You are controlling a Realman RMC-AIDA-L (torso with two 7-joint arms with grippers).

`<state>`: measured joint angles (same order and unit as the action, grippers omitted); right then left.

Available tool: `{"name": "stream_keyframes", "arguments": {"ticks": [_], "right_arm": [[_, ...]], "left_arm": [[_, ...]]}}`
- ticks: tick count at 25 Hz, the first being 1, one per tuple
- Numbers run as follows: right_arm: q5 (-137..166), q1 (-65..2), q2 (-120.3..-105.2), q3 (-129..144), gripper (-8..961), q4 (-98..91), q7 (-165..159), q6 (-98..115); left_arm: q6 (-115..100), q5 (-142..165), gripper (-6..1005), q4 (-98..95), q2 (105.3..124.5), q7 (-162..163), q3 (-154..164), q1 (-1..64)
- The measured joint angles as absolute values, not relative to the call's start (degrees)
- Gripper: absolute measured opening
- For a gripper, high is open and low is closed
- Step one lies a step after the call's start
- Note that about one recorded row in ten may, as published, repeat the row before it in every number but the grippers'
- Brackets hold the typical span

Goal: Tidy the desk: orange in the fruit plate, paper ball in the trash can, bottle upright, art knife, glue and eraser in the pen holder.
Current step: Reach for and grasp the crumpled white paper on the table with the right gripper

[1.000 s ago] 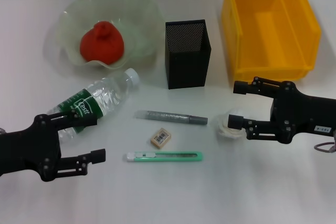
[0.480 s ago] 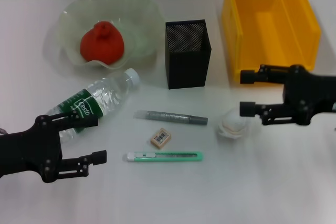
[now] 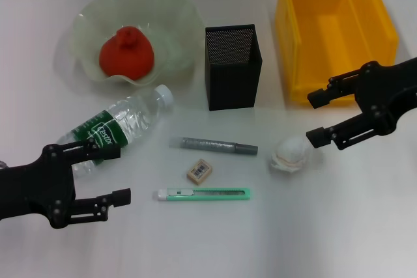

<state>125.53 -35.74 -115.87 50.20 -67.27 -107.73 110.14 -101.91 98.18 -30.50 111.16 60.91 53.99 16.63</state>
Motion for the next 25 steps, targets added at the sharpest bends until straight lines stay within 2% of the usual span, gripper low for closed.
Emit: {"name": "stream_keyframes", "arguments": {"ticks": [4, 6, 8, 25], "right_arm": [[132.8, -38.5, -116.5, 53.8, 670, -68.7, -110.0, 108.6], [136.5, -39.7, -117.32, 55.0, 668, -68.9, -110.2, 107.6], [140.9, -40.7, -118.77, 57.4, 667, -69.1, -110.2, 105.5], [141.8, -39.2, -119.29, 71.3, 657, -62.7, -110.2, 89.4]], "left_arm": [[-101.9, 98.2, 785, -30.5, 110.99, 60.9, 54.0, 16.6], [-101.9, 98.2, 785, -30.5, 110.84, 60.8, 53.8, 16.6], [-101.9, 98.2, 785, -30.5, 110.83, 60.8, 53.8, 16.6], [-101.3, 98.4, 785, -30.5, 110.85, 61.4, 53.8, 16.5]]}}
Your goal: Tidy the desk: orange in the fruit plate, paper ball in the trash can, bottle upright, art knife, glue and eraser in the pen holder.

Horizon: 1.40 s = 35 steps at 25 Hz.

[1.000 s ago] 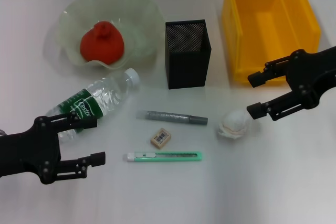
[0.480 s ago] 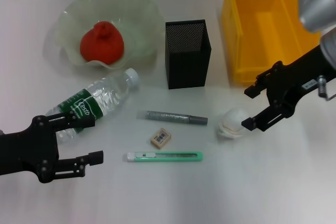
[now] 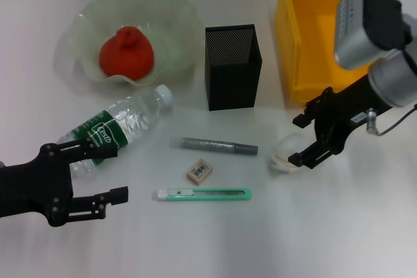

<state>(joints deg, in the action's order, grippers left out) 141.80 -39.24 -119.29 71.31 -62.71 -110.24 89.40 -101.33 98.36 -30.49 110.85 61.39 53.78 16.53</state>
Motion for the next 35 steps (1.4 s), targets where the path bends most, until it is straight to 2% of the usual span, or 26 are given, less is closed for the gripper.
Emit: {"name": "stream_keyframes", "arguments": {"ticks": [22, 27, 35], "right_arm": [[141.4, -39.5, -119.44, 73.8, 643, -57.4, -109.8, 83.5], [138.2, -39.0, -119.18, 71.6, 493, -59.2, -109.9, 86.2], [127.7, -34.2, -119.09, 58.1, 499, -61.3, -100.8, 93.9]], "left_arm": [[-101.3, 98.3, 785, -30.5, 110.66, 61.4, 53.1, 16.5], [-101.4, 98.3, 785, -30.5, 110.65, 61.3, 52.5, 16.5], [-101.7, 98.3, 785, -30.5, 110.71, 61.1, 51.1, 16.5]]}}
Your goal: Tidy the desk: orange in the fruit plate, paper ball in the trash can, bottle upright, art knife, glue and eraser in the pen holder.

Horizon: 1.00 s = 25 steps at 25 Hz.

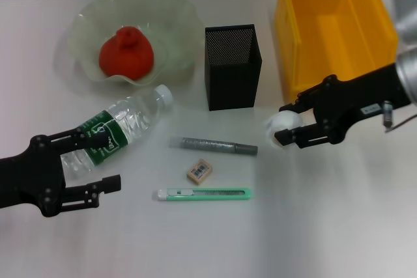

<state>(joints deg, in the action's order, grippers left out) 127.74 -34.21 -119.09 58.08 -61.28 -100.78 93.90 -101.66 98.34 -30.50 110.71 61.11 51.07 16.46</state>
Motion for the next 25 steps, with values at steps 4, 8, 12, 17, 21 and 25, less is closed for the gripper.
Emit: {"name": "stream_keyframes", "arguments": {"ticks": [4, 8, 12, 17, 21, 25], "right_arm": [[120.0, -31.1, -119.05, 52.3, 508, -54.8, -90.6, 94.1], [113.7, -29.2, -118.27, 47.3, 517, -44.5, -79.4, 94.8], [109.8, -27.5, -117.58, 42.1, 527, -35.3, -68.2, 96.3], [108.8, -26.5, -117.45, 38.2, 538, -29.8, -61.5, 96.7], [108.7, -26.3, -117.8, 35.1, 548, -29.0, -60.3, 96.8], [108.6, -25.7, -118.98, 26.9, 557, -28.4, -57.5, 95.3]], "left_arm": [[-101.7, 98.3, 785, -30.5, 110.8, 61.3, 50.9, 16.6], [-101.7, 98.3, 784, -30.5, 110.96, 61.4, 50.8, 16.7], [-101.5, 98.3, 784, -30.5, 111.0, 61.4, 50.6, 16.8], [-101.6, 98.3, 784, -30.5, 111.01, 61.5, 50.1, 16.9], [-101.6, 98.4, 784, -30.5, 110.97, 61.4, 50.1, 16.9], [-101.6, 98.4, 784, -30.5, 110.96, 61.2, 50.1, 16.9]]}}
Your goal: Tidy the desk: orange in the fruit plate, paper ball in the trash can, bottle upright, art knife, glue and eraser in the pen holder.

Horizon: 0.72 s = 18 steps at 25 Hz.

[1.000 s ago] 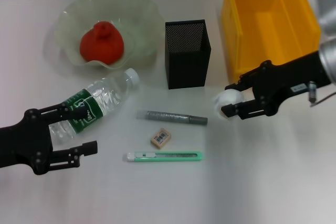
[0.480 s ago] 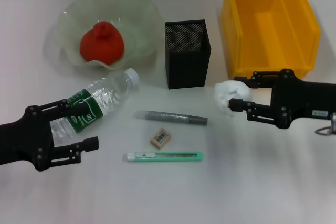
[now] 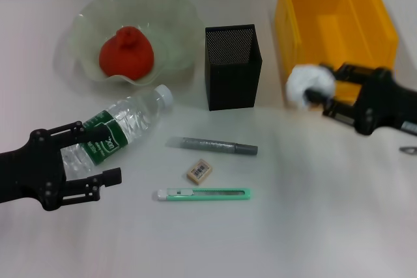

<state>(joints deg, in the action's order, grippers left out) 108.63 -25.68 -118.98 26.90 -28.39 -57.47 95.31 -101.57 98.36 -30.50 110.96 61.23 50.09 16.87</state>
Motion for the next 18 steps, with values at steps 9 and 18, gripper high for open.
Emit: {"name": "stream_keyframes", "arguments": {"ticks": [9, 18], "right_arm": [[108.6, -26.8, -119.19, 10.1, 578, -24.4, -53.8, 89.3], [103.5, -28.9, -119.21, 9.7, 599, -22.5, -52.7, 82.5]], "left_arm": [[-101.4, 98.3, 784, -30.5, 110.92, 61.1, 50.0, 16.9], [-101.5, 98.3, 784, -30.5, 111.15, 60.9, 49.2, 16.7]]}}
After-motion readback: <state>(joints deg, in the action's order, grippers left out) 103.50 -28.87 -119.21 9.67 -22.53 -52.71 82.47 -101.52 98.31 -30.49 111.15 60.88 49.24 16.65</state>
